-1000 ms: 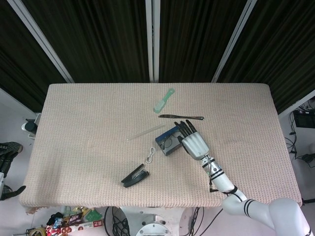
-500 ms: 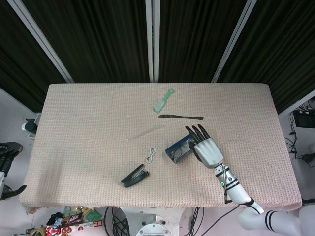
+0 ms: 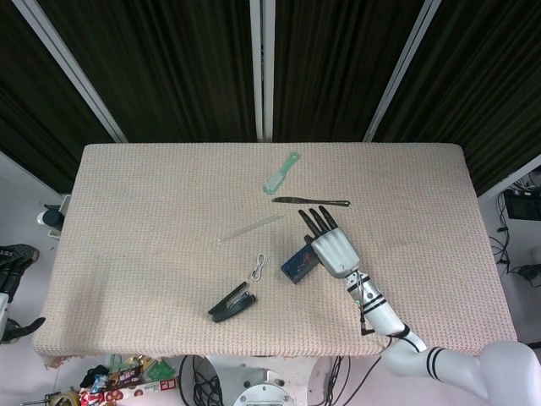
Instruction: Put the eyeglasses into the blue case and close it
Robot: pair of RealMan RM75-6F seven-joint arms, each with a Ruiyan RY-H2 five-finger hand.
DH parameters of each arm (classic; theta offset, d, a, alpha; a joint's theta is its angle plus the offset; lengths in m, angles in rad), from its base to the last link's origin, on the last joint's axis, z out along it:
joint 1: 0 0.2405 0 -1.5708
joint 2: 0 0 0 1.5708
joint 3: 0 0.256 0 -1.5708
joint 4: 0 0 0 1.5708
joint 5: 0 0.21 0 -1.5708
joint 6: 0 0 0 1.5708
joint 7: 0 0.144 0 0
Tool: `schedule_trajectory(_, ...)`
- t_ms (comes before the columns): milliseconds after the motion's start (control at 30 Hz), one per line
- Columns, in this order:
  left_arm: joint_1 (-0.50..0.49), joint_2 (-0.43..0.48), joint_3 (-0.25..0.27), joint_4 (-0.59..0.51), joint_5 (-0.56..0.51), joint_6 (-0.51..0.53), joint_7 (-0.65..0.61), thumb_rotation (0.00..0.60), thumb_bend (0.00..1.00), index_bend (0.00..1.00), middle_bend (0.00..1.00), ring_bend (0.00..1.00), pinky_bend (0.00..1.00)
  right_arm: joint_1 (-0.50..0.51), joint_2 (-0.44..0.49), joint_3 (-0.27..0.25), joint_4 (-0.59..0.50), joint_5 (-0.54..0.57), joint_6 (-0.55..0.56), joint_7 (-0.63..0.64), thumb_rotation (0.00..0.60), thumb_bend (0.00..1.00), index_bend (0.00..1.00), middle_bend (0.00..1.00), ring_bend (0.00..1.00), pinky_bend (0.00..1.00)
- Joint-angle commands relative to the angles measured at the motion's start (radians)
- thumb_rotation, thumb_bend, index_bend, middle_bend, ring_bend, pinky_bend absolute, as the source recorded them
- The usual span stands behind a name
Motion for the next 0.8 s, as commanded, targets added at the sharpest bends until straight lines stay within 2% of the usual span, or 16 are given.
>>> schedule_trajectory(33,0.000,0.000,-0.001,0.004,-0.003,-0.001,-0.005,0.600,0.07,0.09,0.08,0.09,0.25,0.020,-0.057,-0.005,0.089,-0.020,0.004,0.027,0.600,0.50,1.00,0.01,0.00,0.00)
schedule_trajectory(300,0.005,0.001,-0.001,0.017,-0.008,0.002,-0.020,0.600,0.07,0.09,0.08,0.09,0.25,0.031,-0.163,-0.031,0.301,-0.078,0.071,0.153,0.600,0.50,1.00,0.01,0.00,0.00)
schedule_trajectory(400,0.007,0.002,0.000,0.019,-0.009,0.002,-0.022,0.600,0.07,0.09,0.08,0.09,0.25,0.033,-0.197,-0.035,0.369,-0.092,0.098,0.197,0.600,0.50,0.96,0.01,0.00,0.00)
schedule_trajectory(433,0.007,0.002,0.000,0.019,-0.009,0.002,-0.022,0.600,0.07,0.09,0.08,0.09,0.25,0.036,-0.207,-0.036,0.391,-0.097,0.106,0.209,0.600,0.49,0.89,0.01,0.00,0.00)
schedule_trajectory(600,0.007,0.001,0.001,0.022,-0.011,-0.001,-0.024,0.600,0.07,0.09,0.08,0.09,0.25,0.059,-0.247,-0.026,0.473,-0.096,0.103,0.254,0.600,0.46,0.23,0.00,0.00,0.00)
schedule_trajectory(633,0.007,0.000,0.000,0.022,-0.010,-0.002,-0.024,0.600,0.07,0.09,0.08,0.09,0.25,0.064,-0.252,-0.024,0.482,-0.095,0.101,0.260,0.600,0.44,0.14,0.00,0.00,0.00)
schedule_trajectory(700,0.006,0.000,0.000,0.023,-0.011,-0.003,-0.024,0.600,0.07,0.09,0.08,0.09,0.25,0.074,-0.264,-0.019,0.504,-0.091,0.093,0.265,0.600,0.41,0.02,0.00,0.00,0.00)
schedule_trajectory(800,0.005,0.001,-0.001,0.024,-0.013,-0.004,-0.024,0.600,0.07,0.09,0.08,0.09,0.25,0.087,-0.280,-0.010,0.530,-0.082,0.079,0.270,0.600,0.39,0.00,0.00,0.00,0.00)
